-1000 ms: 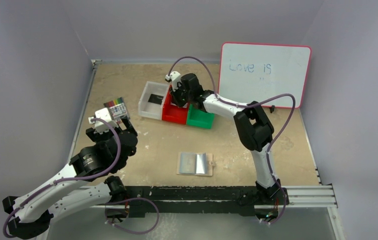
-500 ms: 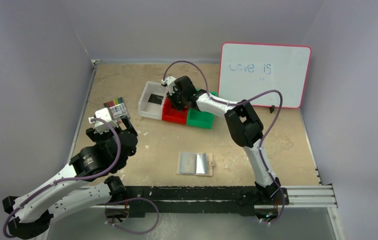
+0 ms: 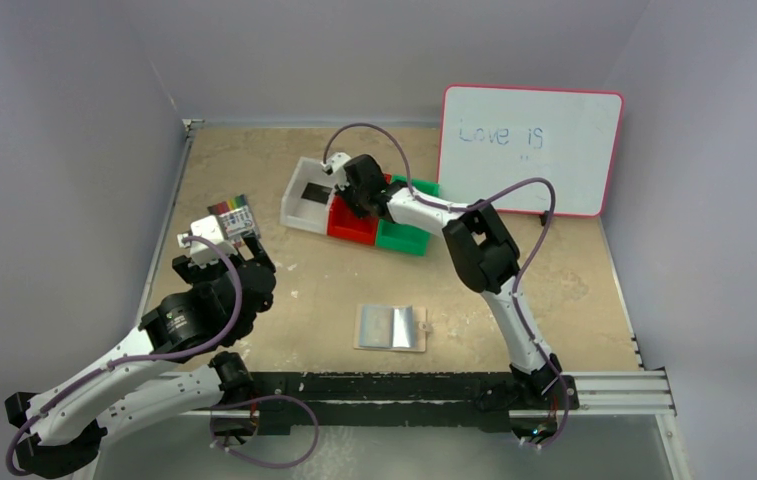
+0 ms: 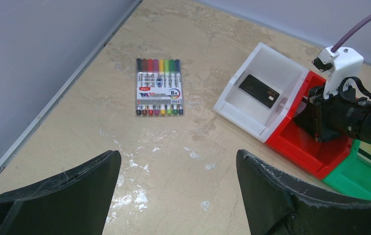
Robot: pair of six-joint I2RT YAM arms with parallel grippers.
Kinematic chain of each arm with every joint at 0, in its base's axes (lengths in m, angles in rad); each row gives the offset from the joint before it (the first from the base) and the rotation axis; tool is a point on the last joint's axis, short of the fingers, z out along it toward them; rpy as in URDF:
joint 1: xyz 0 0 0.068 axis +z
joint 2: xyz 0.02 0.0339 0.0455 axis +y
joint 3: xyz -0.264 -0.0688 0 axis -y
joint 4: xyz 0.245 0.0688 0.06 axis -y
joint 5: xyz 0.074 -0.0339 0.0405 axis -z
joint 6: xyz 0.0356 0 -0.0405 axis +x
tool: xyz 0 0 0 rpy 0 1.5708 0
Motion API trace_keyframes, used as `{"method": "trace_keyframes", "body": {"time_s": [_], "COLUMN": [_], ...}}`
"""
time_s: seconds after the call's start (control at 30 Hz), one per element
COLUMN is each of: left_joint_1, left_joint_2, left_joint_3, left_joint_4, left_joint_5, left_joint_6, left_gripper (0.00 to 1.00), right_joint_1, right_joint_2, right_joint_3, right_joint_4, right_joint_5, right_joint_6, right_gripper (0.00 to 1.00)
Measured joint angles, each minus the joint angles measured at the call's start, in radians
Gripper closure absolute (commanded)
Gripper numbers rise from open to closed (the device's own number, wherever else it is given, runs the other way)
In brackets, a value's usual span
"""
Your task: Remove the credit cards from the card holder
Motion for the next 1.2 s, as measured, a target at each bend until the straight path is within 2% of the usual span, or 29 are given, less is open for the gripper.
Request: {"method": "trace_keyframes", "body": {"time_s": [0.23,0.97,1.03,1.2], "left_joint_1": [0.0,0.0,0.0,0.0], "left_joint_2": [0.0,0.013,0.013,0.02], "left_joint_3": [0.0,0.0,0.0,0.0], "left_joint_4": [0.0,0.0,-0.001,-0.001], "left_joint_5": [0.0,-0.001,-0.001,-0.001], "left_joint_6": [0.0,0.0,0.0,-0.001], "left_gripper": [0.13,0.13,0.13,0.13], "right_joint_1": [0.006,0.081,0.084,0.089], "right_joint_2": [-0.016,-0.278,-0.303,-0.391], "right_joint_3": [-0.034,-0.426,-0.457,-0.505], "right_joint_4": [0.023,0.06,0.06,0.059], "right_joint_5": [0.006,-0.143,-0.157,-0.152], "right_joint_6": [-0.053,-0.161,-0.16,-0.121], "right_gripper": [0.85,0.86,0.83,0.65]}}
